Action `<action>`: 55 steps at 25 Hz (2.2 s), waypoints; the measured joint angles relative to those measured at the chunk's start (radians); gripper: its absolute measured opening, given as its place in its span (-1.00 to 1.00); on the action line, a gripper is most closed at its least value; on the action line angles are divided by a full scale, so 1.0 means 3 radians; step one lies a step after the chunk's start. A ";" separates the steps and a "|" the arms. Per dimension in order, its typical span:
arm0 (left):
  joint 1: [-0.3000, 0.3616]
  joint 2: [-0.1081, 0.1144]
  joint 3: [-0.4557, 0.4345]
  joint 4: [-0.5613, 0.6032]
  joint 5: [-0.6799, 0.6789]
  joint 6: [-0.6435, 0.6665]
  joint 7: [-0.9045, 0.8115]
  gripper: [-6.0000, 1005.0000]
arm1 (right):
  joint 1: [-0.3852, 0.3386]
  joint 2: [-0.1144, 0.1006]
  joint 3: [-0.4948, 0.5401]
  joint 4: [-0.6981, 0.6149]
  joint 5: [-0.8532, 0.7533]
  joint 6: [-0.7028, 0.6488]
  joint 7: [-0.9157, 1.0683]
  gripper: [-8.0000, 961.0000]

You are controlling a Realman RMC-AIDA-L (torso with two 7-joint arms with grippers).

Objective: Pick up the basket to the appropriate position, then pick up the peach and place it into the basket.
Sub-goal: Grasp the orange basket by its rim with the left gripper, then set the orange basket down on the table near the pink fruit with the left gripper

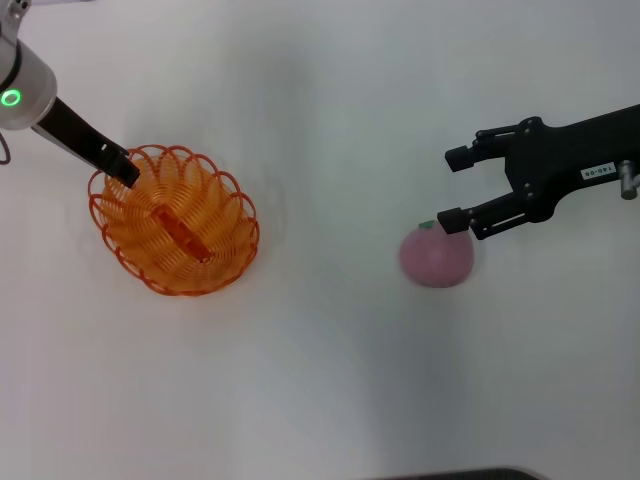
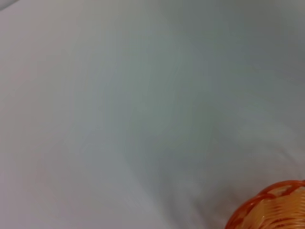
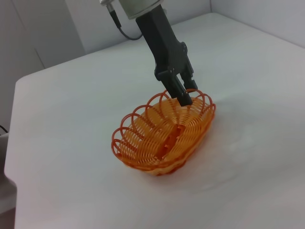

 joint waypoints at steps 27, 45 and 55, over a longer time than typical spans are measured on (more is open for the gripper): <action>0.0010 0.0151 -0.1691 0.0070 -0.0110 0.0713 -0.0258 -0.85 | -0.0034 0.0031 0.0033 -0.0058 0.0019 0.0103 -0.0038 0.91; 0.0875 -0.0319 -0.1756 0.0335 -0.0953 0.0250 -0.0683 -0.88 | 0.0000 0.0040 0.0033 -0.0128 0.0020 0.0089 -0.0329 0.89; 0.1153 -0.0310 -0.1721 0.0307 -0.1303 0.0370 -0.0585 -0.61 | 0.0005 0.0058 0.0035 -0.0155 0.0020 0.0109 -0.0299 0.88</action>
